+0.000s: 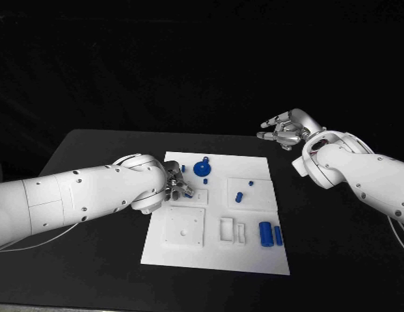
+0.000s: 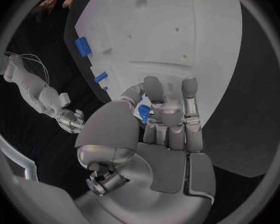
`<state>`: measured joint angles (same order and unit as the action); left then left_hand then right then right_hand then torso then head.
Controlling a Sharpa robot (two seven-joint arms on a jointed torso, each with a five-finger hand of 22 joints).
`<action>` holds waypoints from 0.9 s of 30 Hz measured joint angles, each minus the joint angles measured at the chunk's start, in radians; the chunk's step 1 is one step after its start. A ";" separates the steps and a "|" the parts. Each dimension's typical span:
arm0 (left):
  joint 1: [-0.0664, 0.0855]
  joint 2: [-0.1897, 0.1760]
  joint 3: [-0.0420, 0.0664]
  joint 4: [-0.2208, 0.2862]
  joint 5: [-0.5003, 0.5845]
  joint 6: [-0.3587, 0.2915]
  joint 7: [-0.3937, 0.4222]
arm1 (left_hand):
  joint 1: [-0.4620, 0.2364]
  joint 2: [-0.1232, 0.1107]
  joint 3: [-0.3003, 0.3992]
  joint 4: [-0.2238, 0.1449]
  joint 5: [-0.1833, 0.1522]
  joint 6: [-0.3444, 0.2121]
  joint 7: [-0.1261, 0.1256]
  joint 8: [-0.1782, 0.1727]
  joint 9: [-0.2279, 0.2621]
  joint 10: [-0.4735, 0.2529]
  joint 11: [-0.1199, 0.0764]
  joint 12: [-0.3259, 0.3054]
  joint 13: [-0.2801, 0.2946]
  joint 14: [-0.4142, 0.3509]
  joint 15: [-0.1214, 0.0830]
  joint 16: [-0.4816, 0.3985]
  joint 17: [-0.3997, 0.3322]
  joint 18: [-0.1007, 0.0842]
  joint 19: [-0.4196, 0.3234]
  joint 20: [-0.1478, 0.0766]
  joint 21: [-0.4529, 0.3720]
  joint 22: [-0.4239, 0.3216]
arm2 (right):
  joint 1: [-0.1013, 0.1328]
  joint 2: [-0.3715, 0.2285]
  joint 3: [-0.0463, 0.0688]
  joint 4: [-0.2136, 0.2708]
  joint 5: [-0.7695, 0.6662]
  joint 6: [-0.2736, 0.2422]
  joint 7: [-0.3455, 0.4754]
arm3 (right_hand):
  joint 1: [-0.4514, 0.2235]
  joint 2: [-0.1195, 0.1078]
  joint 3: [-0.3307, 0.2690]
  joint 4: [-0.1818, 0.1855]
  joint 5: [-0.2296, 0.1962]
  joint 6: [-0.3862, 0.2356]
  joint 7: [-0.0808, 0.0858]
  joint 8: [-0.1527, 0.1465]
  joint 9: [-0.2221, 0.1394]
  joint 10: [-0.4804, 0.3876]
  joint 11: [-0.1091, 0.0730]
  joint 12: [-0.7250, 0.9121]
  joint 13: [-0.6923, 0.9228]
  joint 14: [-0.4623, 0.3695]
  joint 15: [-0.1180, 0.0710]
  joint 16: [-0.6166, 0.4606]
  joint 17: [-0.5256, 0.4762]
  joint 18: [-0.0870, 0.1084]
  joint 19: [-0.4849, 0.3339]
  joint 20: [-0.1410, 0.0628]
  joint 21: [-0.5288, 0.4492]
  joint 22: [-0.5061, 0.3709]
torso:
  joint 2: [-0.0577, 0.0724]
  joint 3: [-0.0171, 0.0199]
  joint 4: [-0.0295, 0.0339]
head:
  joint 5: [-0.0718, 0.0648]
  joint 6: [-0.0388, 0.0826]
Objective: Assemble the parts on the task board
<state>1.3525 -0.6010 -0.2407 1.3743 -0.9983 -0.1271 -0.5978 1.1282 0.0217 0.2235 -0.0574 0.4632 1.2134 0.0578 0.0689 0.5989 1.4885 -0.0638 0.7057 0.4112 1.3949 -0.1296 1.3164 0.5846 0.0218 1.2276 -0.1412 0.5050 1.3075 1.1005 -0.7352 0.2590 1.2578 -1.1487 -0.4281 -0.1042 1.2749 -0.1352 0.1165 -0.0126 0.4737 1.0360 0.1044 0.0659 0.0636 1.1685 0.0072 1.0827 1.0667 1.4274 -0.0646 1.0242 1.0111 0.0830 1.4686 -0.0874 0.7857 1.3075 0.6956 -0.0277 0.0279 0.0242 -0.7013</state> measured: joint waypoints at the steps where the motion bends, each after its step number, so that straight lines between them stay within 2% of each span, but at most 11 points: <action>1: 0.000 0.000 0.000 0.000 -0.001 0.001 0.000 | 0.000 0.000 0.000 0.000 0.000 0.000 0.000 0.000 -0.001 0.000 0.000 0.000 0.000 0.000 0.000 0.000 0.000 0.000 0.000 0.000 0.000 0.000 | 0.000 0.000 0.000 0.000 0.000 0.000 0.000 | -0.001 0.001 0.000 0.000 0.000 0.000 0.000 0.000 0.000 0.000 0.000 0.000 0.000 0.000 0.000 0.000 0.000 0.000 0.000 0.000 0.000 0.000 | 0.000 0.0000 0.0000 | 0.000 0.000; 4: 0.000 0.000 0.000 0.000 -0.003 0.003 0.000 | 0.000 0.000 0.000 0.000 0.000 0.000 0.000 0.000 -0.002 0.000 0.000 0.000 0.000 0.000 0.000 0.000 0.000 0.000 0.000 0.000 0.000 0.000 | 0.000 0.001 0.000 -0.001 0.000 0.001 0.000 | -0.001 0.001 0.000 0.000 0.000 0.000 0.000 0.000 0.000 0.000 0.000 0.000 0.000 0.000 0.000 0.000 0.000 0.000 0.000 0.000 0.000 0.000 | 0.000 0.0001 -0.0001 | 0.000 0.000; 9: 0.000 0.003 0.001 -0.003 -0.005 0.006 0.000 | 0.000 0.000 0.006 0.000 -0.038 0.001 0.001 0.000 -0.006 0.000 0.000 0.000 0.005 0.000 0.000 0.000 0.002 0.000 0.000 0.000 -0.004 0.000 | 0.000 0.002 0.000 -0.002 0.000 0.002 -0.001 | -0.001 0.001 0.000 0.000 0.007 0.000 0.000 0.000 0.000 0.000 0.000 0.000 0.000 0.000 0.000 0.000 0.000 0.000 0.000 0.000 0.000 0.000 | 0.000 0.0001 -0.0004 | 0.000 0.002; 12: 0.001 0.005 0.001 -0.005 -0.005 0.008 0.000 | -0.003 0.003 0.008 -0.002 -0.047 0.001 0.001 0.000 -0.008 0.000 0.000 0.000 0.006 0.001 0.002 0.000 0.004 0.000 0.000 0.000 -0.004 0.000 | 0.000 0.003 0.000 -0.002 0.000 0.003 -0.001 | -0.001 0.001 0.000 0.000 0.007 0.000 0.000 0.000 0.000 0.000 0.000 0.000 0.000 0.000 0.000 0.000 0.000 0.000 0.000 0.000 0.000 0.000 | 0.000 0.0001 -0.0006 | 0.000 0.002; 27: 0.002 0.013 0.002 -0.015 -0.006 0.022 0.001 | -0.004 0.007 0.016 -0.003 -0.056 0.003 0.002 0.001 -0.012 0.000 0.000 0.000 0.016 0.000 0.004 0.007 0.017 0.000 0.003 0.004 -0.004 0.000 | -0.001 0.007 0.000 -0.007 0.001 0.005 -0.001 | -0.005 -0.003 0.003 -0.003 0.024 0.000 0.000 0.000 0.000 0.000 0.000 0.000 0.000 0.000 0.000 0.000 0.000 0.000 0.000 0.000 0.000 0.000 | 0.000 0.0006 -0.0007 | -0.003 0.001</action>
<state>1.3548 -0.5882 -0.2392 1.3591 -1.0047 -0.1047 -0.5970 1.1244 0.0286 0.2393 -0.0604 0.4073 1.2161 0.0601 0.0697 0.5869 1.4886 -0.0637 0.7057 0.4271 1.3952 -0.1261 1.3236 0.6019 0.0218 1.2311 -0.1376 0.5005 1.3079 1.0999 -0.7277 0.2590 1.2509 -1.1474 -0.4227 -0.1052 1.2700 -0.1382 0.1192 -0.0153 0.4972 1.0363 0.1041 0.0659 0.0636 1.1686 0.0072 1.0827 1.0664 1.4274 -0.0646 1.0242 1.0110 0.0830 1.4686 -0.0874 0.7857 1.3074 0.6959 -0.0271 0.0272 0.0215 -0.7007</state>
